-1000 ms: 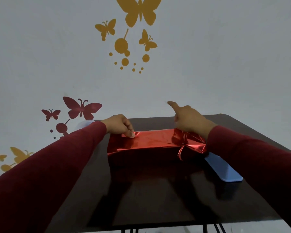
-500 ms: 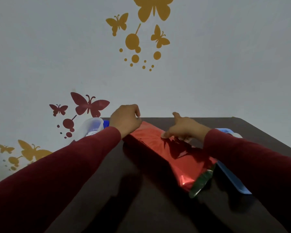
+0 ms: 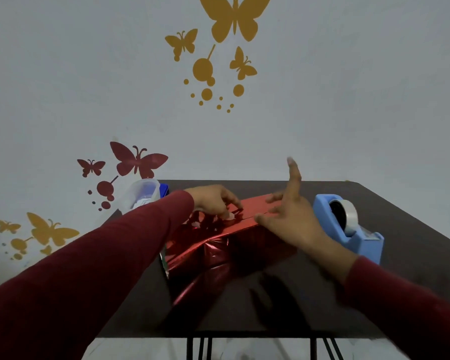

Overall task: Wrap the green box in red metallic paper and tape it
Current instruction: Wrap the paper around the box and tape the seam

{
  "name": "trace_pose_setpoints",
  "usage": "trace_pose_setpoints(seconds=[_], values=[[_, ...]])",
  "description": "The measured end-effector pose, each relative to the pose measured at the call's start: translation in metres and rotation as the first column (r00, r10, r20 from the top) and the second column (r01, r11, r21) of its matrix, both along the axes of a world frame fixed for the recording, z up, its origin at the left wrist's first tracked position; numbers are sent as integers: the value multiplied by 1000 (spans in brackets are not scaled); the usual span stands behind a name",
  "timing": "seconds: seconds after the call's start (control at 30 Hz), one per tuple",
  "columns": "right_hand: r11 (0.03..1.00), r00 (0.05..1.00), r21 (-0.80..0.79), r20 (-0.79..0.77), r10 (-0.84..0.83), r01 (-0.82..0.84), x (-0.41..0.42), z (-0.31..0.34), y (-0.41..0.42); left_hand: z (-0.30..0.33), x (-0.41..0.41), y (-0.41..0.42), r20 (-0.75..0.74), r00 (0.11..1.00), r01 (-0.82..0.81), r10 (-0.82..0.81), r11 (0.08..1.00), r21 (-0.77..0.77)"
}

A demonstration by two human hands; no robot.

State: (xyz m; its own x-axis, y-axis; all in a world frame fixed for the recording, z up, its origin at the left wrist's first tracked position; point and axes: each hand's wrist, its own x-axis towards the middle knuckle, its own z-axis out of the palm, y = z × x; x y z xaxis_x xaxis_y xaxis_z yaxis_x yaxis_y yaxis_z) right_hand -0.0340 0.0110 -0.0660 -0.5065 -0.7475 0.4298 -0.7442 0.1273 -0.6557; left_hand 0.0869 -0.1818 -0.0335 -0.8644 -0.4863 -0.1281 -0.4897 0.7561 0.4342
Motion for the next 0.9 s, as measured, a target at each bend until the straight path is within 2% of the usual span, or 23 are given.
trace_pose_setpoints(seconds=[0.03,0.1,0.17,0.2,0.33,0.53,0.73,0.9], values=[[997,994,33,-87,73,-70,-6,4,2,0,0,-1,-1,1000,30,-30,1000,6],[955,944,217,-219,248,-200,-15,11,7,1,2,1,24,994,105,-105,995,4],[889,882,388,-294,368,-242,-23,16,9,0,2,1,49,988,144,-143,989,-14],[877,870,414,-305,387,-245,-24,16,9,0,2,3,45,987,153,-152,988,-24],[911,884,344,-320,341,-227,-22,6,10,1,12,3,-61,986,150,-152,988,-46],[949,892,239,-352,283,-207,-17,-3,12,-2,32,2,-110,981,136,-162,967,-215],[953,873,241,-406,271,-184,-21,0,5,-11,33,17,-85,973,152,-216,870,-470],[970,862,172,-451,232,-172,-25,-13,1,-21,41,17,-119,955,159,-273,806,-571]])
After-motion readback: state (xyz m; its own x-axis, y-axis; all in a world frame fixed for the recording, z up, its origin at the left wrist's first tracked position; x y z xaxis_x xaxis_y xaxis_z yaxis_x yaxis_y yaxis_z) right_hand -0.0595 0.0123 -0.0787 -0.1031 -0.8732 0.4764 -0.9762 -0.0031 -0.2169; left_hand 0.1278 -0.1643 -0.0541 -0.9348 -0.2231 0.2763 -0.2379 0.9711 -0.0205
